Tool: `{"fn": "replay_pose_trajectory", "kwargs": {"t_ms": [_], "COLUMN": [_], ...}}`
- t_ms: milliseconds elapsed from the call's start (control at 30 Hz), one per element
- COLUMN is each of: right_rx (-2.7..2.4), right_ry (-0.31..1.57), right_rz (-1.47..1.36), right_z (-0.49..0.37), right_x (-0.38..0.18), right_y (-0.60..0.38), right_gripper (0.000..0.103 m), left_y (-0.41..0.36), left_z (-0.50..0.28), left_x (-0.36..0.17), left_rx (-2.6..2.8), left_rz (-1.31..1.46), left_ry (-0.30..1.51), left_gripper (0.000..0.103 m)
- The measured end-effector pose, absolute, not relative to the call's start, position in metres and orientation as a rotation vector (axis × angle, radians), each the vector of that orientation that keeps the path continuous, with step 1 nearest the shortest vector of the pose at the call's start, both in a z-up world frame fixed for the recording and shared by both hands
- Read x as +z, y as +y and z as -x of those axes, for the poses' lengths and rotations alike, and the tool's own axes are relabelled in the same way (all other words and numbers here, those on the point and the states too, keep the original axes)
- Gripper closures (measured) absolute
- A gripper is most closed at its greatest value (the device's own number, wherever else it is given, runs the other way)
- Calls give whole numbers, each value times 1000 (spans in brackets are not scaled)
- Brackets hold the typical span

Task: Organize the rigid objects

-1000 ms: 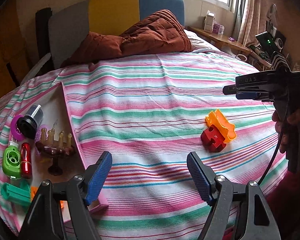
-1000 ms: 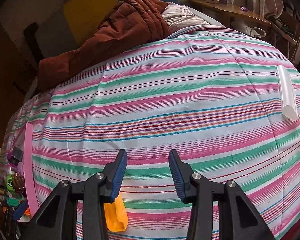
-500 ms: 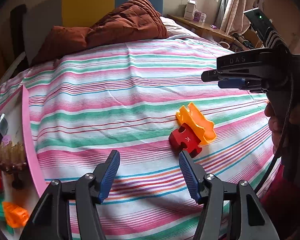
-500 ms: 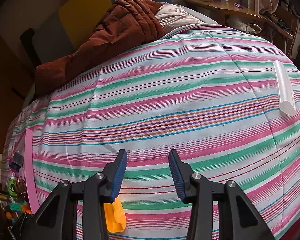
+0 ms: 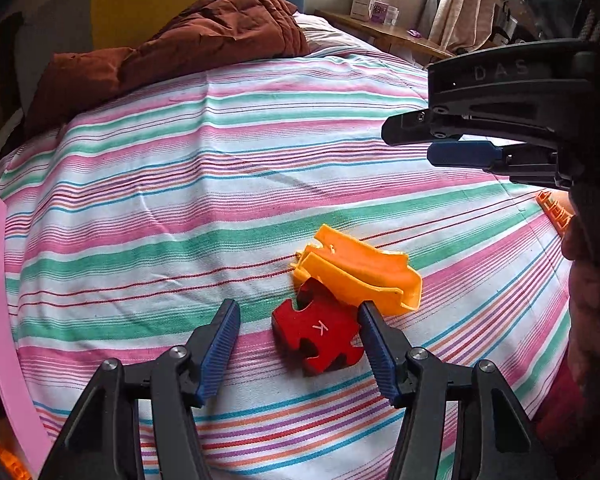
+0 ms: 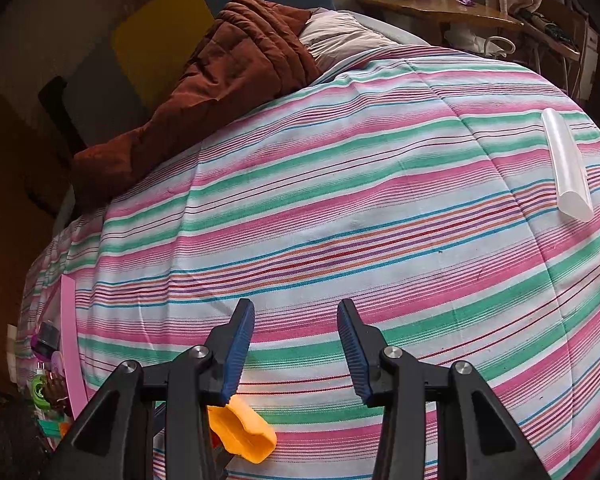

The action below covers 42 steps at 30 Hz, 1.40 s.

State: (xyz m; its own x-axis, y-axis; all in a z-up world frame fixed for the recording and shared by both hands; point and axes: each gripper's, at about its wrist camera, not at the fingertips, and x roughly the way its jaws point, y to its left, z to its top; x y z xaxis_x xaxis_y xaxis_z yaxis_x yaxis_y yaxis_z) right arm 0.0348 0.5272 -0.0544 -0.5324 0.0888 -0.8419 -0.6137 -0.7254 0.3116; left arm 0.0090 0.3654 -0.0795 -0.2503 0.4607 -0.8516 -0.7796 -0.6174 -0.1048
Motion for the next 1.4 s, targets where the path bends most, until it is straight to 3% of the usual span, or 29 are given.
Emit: {"fn": "replay_pose_trajectory", "kwargs": {"t_ms": [67, 233, 433, 900, 933, 967, 1000, 1167, 1400], "right_rx": [2278, 2297, 2443, 2500, 2491, 2470, 2438, 2464, 2456], "right_ry": [844, 833, 822, 501, 486, 452, 393, 209, 344], "right_rz": [1203, 1225, 1363, 1685, 1694, 1708, 1725, 1716, 1727], "right_z": [-35, -33, -19, -6, -7, -7, -7, -3, -3], "right_x": [-55, -55, -57, -78, -79, -82, -86, -89, -93], "right_y": [528, 524, 498, 445, 444, 442, 441, 425, 438], "right_gripper": [59, 59, 59, 59, 61, 74, 78, 78, 77], "left_y": [359, 331, 301, 295, 295, 295, 296, 293, 287], "left_z": [-9, -7, -8, -1, -1, -1, -1, -3, 1], "left_x": [-78, -78, -77, -80, -80, -80, -80, -80, -76], "left_rx": [1954, 1955, 1987, 1984, 1983, 1983, 1985, 1997, 1988], "left_rz": [1153, 1134, 1123, 1152, 1152, 1148, 1142, 1117, 1146], "left_ry": [438, 397, 385, 356, 358, 361, 367, 355, 294], "left_gripper": [61, 71, 71, 69, 69, 69, 70, 71, 72]}}
